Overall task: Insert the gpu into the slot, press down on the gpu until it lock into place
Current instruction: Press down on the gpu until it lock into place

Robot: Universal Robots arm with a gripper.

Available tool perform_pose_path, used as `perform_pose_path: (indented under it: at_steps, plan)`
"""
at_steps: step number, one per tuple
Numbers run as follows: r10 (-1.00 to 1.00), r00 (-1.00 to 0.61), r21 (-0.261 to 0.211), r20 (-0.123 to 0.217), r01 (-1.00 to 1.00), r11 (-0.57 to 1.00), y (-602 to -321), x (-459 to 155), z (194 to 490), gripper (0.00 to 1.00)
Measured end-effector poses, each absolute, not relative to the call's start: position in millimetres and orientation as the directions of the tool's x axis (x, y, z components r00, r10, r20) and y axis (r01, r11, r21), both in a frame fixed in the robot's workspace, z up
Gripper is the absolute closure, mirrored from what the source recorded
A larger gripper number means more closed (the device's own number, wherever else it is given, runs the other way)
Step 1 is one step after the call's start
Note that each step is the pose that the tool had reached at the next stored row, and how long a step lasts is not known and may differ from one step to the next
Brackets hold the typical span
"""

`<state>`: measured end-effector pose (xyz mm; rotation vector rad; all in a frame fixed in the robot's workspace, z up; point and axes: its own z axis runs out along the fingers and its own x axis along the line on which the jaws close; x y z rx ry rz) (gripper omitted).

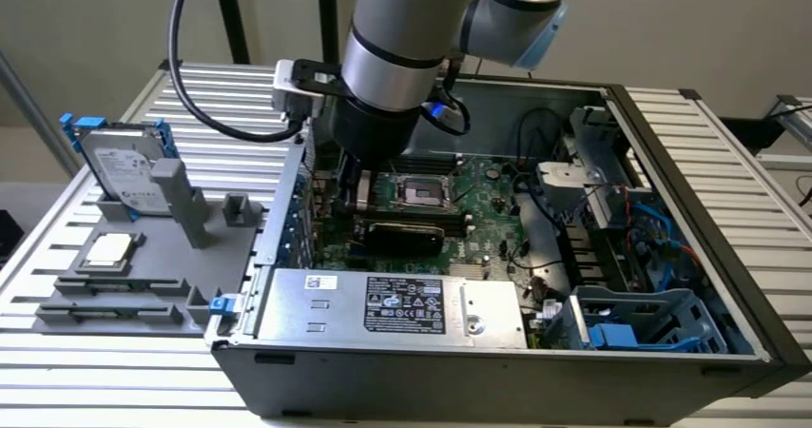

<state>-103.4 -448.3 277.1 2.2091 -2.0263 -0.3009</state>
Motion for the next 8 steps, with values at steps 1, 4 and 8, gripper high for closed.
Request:
perform_pose_path:
  at_steps: [1, 4, 8]
  plan:
    - [-0.995, 0.081, 0.233, -0.06, -0.968, -0.093, -448.2, -103.9, 277.2, 0.89]
    - [-0.994, 0.089, 0.246, -0.059, -0.964, -0.101, -448.1, -105.4, 277.7, 0.89]
    - [-0.994, 0.095, 0.261, -0.059, -0.959, -0.107, -448.1, -106.6, 281.1, 0.89]
